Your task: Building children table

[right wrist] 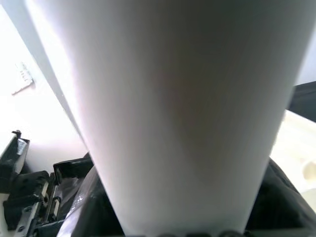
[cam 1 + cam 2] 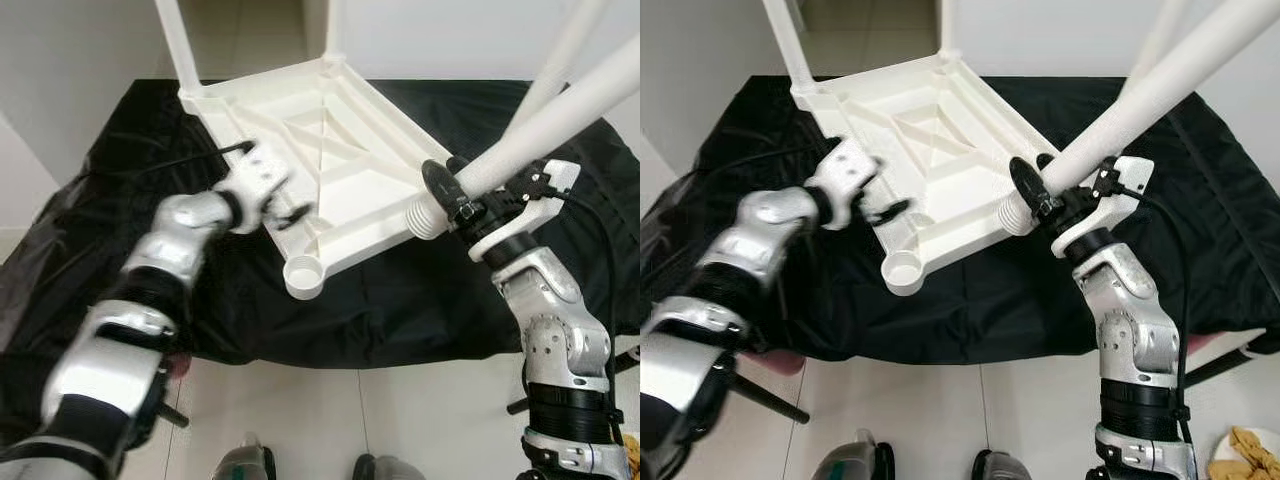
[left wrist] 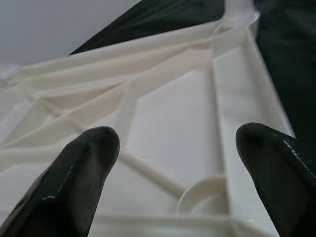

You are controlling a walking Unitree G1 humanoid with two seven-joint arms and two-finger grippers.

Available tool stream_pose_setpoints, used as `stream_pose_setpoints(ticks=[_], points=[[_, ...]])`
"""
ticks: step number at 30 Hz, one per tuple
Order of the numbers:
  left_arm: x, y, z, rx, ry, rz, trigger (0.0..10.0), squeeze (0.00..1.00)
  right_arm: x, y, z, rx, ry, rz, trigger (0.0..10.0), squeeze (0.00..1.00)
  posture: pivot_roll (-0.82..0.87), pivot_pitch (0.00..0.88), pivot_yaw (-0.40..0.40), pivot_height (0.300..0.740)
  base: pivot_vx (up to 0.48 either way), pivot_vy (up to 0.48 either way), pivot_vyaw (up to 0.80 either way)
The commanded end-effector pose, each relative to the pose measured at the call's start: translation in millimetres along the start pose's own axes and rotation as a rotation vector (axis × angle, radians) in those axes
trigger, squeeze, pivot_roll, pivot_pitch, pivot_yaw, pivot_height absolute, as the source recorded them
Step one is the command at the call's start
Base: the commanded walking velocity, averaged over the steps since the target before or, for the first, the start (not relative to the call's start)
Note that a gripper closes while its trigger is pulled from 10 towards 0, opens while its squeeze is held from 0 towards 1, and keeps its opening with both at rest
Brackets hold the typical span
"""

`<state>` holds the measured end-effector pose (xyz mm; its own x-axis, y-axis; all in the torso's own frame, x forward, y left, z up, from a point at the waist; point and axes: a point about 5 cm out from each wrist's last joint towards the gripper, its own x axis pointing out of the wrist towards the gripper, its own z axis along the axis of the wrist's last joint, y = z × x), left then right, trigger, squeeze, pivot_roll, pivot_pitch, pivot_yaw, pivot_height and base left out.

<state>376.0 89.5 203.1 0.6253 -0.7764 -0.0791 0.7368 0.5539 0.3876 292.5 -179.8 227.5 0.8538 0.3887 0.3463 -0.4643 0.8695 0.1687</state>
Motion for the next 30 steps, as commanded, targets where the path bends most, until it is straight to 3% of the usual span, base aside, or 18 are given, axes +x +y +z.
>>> stream_pose_setpoints(ticks=[1, 2, 3, 5, 10, 13, 16, 20, 24, 30], points=[[-1.7, 3.3, 2.4, -0.033, -0.01, 0.003, 10.0, 0.0, -2.8, -2.2, 5.1, -0.003, -0.033, -0.029, 10.0, 0.0, 0.0, 0.082, 0.049, 0.74, 0.0, 0.0, 0.0], [4.7, -0.1, 9.8, -0.097, -0.046, -0.005, 10.0, 0.0, -4.2, -5.2, 5.9, -0.007, -0.053, -0.083, 10.0, 0.0, 0.0, 0.083, 0.05, 0.74, 0.0, 0.0, 0.0], [4.7, -0.1, 9.8, -0.097, -0.046, -0.005, 10.0, 0.0, -4.2, -5.2, 5.9, -0.007, -0.053, -0.083, 10.0, 0.0, 0.0, 0.083, 0.05, 0.74, 0.0, 0.0, 0.0], [16.6, -7.7, 21.8, -0.184, -0.103, -0.03, 10.0, 0.0, -6.7, -5.3, 1.7, -0.014, -0.061, -0.152, 10.0, 0.0, -0.01, 0.088, 0.055, 0.74, 0.0, 0.0, 0.0], [25.3, -15.0, 24.4, -0.213, -0.108, -0.051, 10.0, 0.0, -7.7, -0.2, -3.6, -0.004, -0.056, -0.166, 10.0, 0.0, -0.02, 0.091, 0.06, 0.74, 0.0, 0.0, 0.0], [35.9, -22.8, 20.8, -0.242, -0.063, -0.046, 10.0, 0.0, -10.1, 9.8, -6.4, 0.025, -0.054, -0.131, 10.0, 0.0, -0.02, 0.094, 0.066, 0.74, 0.0, 0.0, 0.0], [37.2, -24.0, 20.2, -0.25, -0.053, -0.041, 10.0, 0.0, -10.9, 11.8, -6.6, 0.032, -0.053, -0.121, 10.0, 0.0, -0.02, 0.094, 0.066, 0.74, 0.0, 0.0, 0.0], [47.2, -23.5, 14.8, -0.318, 0.026, 0.051, 10.0, 0.0, -24.1, 22.5, -7.0, 0.055, -0.042, -0.026, 10.0, 0.0, -0.04, 0.101, 0.075, 0.74, 0.0, 0.0, 0.0], [54.2, -25.5, 15.0, -0.349, 0.064, 0.092, 10.0, 0.0, -33.4, 18.4, -5.2, 0.044, -0.034, -0.046, 10.0, 0.0, -0.06, 0.108, 0.079, 0.74, 0.0, 0.0, 0.0], [65.2, -40.4, 14.6, -0.356, 0.102, 0.054, 10.0, 0.0, -35.5, 18.2, -1.5, 0.039, -0.044, -0.054, 10.0, 0.0, -0.07, 0.114, 0.081, 0.74, 0.0, 0.0, 0.0]])
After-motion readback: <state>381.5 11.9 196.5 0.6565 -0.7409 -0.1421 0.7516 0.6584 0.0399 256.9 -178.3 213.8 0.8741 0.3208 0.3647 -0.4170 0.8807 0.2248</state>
